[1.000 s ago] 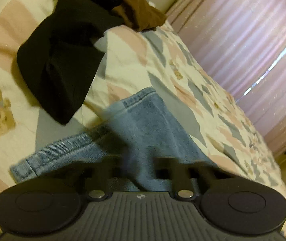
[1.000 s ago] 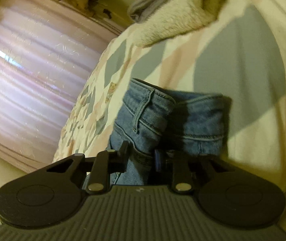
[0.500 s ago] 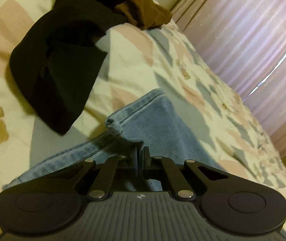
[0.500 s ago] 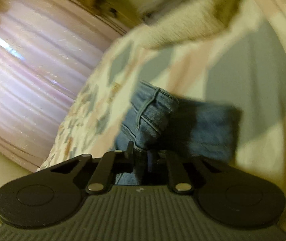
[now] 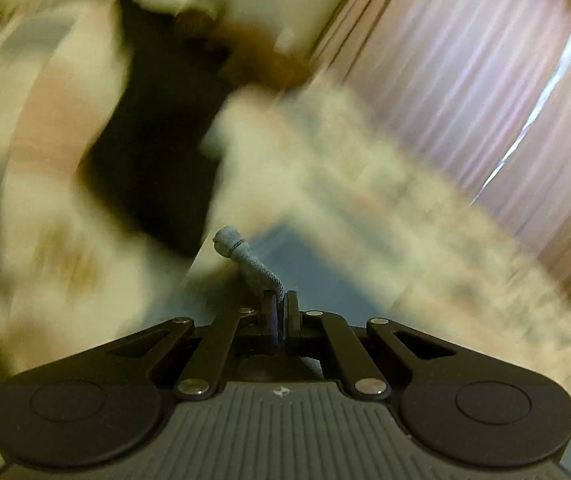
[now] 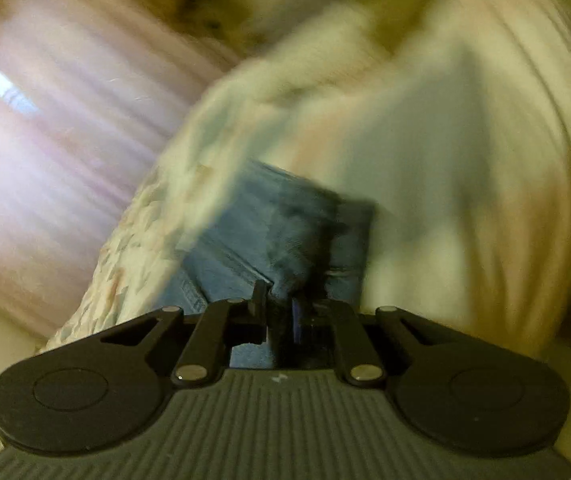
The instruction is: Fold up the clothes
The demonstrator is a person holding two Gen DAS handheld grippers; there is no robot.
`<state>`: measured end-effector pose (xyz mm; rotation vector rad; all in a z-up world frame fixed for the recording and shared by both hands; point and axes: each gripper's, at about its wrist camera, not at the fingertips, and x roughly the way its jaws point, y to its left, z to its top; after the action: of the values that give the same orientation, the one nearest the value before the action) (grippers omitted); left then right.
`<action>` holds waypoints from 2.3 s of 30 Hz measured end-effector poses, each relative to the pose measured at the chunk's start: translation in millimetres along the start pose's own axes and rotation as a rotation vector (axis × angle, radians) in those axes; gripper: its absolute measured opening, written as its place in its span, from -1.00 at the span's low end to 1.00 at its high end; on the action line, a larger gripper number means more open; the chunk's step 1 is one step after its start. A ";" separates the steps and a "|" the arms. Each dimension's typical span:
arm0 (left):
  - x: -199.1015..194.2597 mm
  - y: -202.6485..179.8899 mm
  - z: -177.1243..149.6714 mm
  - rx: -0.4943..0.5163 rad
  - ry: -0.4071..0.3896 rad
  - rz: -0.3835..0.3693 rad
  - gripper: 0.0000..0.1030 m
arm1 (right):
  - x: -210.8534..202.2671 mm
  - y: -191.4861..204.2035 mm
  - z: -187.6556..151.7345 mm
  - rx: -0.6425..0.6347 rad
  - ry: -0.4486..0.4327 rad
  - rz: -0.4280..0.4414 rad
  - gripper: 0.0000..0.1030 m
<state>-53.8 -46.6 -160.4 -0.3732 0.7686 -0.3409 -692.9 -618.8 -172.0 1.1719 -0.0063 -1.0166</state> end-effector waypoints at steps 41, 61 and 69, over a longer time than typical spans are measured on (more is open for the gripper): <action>-35.9 16.1 -12.7 0.071 -0.044 -0.009 -0.84 | -37.5 19.2 11.1 -0.119 -0.043 -0.048 -0.28; -53.9 24.7 14.8 -0.063 -0.098 -0.103 -1.00 | -32.0 28.2 8.3 -0.154 -0.069 -0.064 -0.67; -24.5 29.4 -11.0 0.036 -0.012 0.032 -0.89 | -25.1 20.4 0.5 -0.168 -0.034 -0.148 -0.48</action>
<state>-73.5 -12.4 -166.0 -0.3286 0.7547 -0.3215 -694.4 -602.3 -144.2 1.0128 0.1383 -1.1443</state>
